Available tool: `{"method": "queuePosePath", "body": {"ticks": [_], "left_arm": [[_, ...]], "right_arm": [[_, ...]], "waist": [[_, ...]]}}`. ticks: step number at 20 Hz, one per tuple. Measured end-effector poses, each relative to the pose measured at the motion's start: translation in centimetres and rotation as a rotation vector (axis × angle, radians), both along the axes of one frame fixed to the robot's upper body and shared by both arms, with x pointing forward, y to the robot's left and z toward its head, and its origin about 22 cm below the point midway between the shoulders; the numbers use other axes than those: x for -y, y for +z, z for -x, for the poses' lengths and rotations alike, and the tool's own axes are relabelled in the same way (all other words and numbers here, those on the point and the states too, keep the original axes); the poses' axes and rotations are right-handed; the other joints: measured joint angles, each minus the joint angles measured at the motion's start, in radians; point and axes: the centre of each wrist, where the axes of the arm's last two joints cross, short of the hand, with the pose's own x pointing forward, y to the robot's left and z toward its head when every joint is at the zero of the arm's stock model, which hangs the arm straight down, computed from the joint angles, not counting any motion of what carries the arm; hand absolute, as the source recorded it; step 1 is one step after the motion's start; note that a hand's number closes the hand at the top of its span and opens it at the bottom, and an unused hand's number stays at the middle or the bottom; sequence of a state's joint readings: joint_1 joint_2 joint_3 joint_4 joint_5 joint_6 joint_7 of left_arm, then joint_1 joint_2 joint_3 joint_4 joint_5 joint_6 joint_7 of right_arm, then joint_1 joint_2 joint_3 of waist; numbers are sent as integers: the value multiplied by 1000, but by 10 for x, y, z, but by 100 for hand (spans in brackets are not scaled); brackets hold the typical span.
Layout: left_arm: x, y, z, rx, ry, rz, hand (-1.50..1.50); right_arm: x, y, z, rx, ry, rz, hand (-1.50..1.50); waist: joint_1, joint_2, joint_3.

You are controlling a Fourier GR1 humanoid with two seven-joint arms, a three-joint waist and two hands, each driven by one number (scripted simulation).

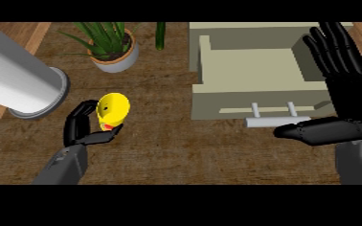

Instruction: Pick up the cup, place it into the drawer and close the drawer

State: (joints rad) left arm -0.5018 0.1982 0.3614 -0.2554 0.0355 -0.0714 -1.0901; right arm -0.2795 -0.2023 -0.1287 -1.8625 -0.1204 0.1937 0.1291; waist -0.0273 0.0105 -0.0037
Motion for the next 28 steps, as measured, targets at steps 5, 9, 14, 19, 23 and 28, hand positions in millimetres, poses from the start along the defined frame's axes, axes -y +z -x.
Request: {"method": "queuePosePath", "body": {"ticks": [5,9,14,19,23,28], "left_arm": [[12,9,-15,80,-7,60,150],[21,12,-21,114,-16,89,150],[38,36,-49,177,-118,87,150],[72,82,-89,265,-229,77,150],[108,126,-113,308,-327,71,150],[150,190,-133,324,-398,49,150]], "right_arm": [[4,-1,3,2,-2,-11,-150],[5,0,0,1,-4,-11,-150],[9,1,0,-7,-18,-3,-150],[15,-3,0,-14,-35,6,-150],[18,-2,-1,-21,-44,9,-150],[16,-7,1,-22,-56,5,-150]], "waist": [[2,-2,0],[5,-1,1],[16,-8,2],[28,-14,4],[37,-19,5],[33,-19,5]]}}
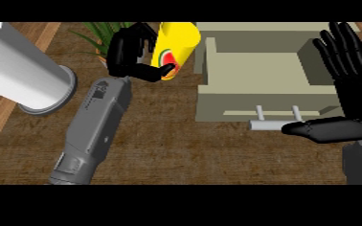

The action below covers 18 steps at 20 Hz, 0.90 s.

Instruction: Pick up the cup, place it into the drawer and close the drawer

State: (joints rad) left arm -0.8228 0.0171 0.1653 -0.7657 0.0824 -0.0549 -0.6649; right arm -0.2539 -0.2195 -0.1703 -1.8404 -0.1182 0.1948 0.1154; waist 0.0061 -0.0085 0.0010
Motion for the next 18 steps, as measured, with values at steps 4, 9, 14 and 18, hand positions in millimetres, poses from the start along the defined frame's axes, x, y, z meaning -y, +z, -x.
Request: {"method": "queuePosePath", "body": {"ticks": [4,9,14,18], "left_arm": [[38,51,-8,7,-7,-40,150],[76,99,-17,-22,9,-85,150],[106,120,-24,-121,45,-161,150],[118,114,-28,-189,79,-233,150]], "right_arm": [[-3,4,0,13,-1,-2,-150],[-6,5,-6,22,5,2,-150],[-3,3,-6,31,23,5,-150],[-7,6,-14,40,36,2,-150]], "waist": [[-11,2,0],[-25,9,0],[-47,15,0],[-68,22,0]]}}
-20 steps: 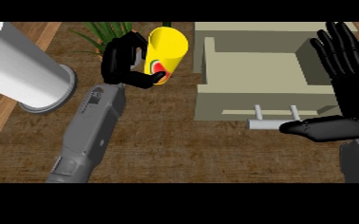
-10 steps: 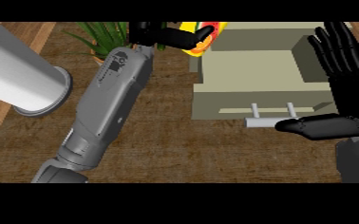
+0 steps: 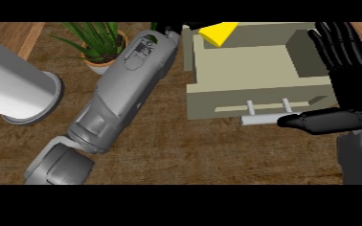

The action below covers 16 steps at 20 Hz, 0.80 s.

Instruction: Pick up the cup, place it into the drawer and close the drawer

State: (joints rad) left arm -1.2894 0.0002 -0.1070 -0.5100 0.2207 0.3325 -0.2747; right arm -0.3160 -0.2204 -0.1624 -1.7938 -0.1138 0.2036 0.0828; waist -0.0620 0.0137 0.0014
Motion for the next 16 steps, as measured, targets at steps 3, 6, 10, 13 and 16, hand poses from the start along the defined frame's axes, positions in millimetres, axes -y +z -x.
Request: {"method": "queuePosePath", "body": {"ticks": [3,6,10,13,16], "left_arm": [[4,-4,-3,-50,16,-50,150],[4,-15,-4,-104,0,-116,150],[2,-30,-3,-165,-27,-192,150],[1,-38,-2,-185,-37,-223,-150],[-1,-46,1,-190,-47,-208,-150]], "right_arm": [[-3,1,-2,7,16,-3,-150],[-9,4,-4,15,41,-3,-150],[-15,7,-6,23,76,-4,-150],[-17,8,-8,30,98,1,-150],[-21,13,-11,40,127,-2,-150]], "waist": [[-18,5,0],[-42,12,1],[-77,20,1],[-104,26,1],[-122,31,1]]}}
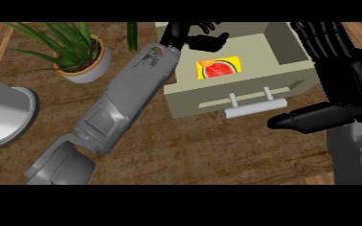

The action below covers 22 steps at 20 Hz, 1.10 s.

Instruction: Pick up the cup, place it into the drawer and close the drawer

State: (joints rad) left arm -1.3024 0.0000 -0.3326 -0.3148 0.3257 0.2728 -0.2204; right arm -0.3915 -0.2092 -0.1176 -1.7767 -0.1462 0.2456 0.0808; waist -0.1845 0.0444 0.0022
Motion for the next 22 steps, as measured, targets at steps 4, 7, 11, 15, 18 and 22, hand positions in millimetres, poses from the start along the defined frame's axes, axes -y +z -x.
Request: {"method": "queuePosePath", "body": {"ticks": [4,7,11,15,18,22], "left_arm": [[-2,-6,2,4,-3,75,-150],[-2,-6,4,20,-23,166,-150],[1,2,5,70,-38,287,-150],[-1,2,4,111,-5,364,-150],[0,6,3,126,24,390,-150],[0,5,3,121,51,414,-150]], "right_arm": [[-13,1,-3,-8,117,-13,150],[-29,2,-4,-12,245,-6,150],[-40,-1,-4,-54,417,47,150],[-40,-4,1,-124,508,244,150],[-37,-11,5,-177,512,391,-150],[-35,-15,11,-185,421,579,-150]], "waist": [[-16,6,-1],[-24,8,-1],[-16,4,-2],[11,-6,-3],[37,-13,-2],[81,-24,-2]]}}
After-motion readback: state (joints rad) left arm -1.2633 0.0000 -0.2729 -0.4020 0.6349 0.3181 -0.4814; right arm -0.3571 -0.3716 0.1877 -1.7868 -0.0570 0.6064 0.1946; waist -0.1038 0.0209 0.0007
